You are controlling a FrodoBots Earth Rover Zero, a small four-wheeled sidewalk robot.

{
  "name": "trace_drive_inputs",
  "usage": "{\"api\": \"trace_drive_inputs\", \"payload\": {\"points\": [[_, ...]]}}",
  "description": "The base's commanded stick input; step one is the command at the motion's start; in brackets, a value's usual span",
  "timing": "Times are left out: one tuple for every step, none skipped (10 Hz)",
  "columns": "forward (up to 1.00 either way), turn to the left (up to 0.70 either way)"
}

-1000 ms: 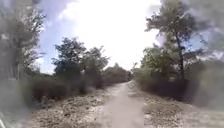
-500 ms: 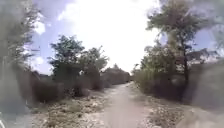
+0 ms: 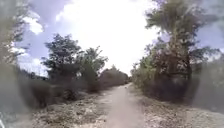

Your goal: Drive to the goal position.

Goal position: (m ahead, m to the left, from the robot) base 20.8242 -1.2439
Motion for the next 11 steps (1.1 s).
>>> {"api": "trace_drive_inputs", "payload": {"points": [[0.7,0.0],[0.7,0.0],[0.7,0.0],[0.7,0.0],[0.7,0.0],[0.7,0.0],[0.7,0.0],[0.7,0.0],[0.7,0.0],[0.7,0.0],[0.7,0.0]]}}
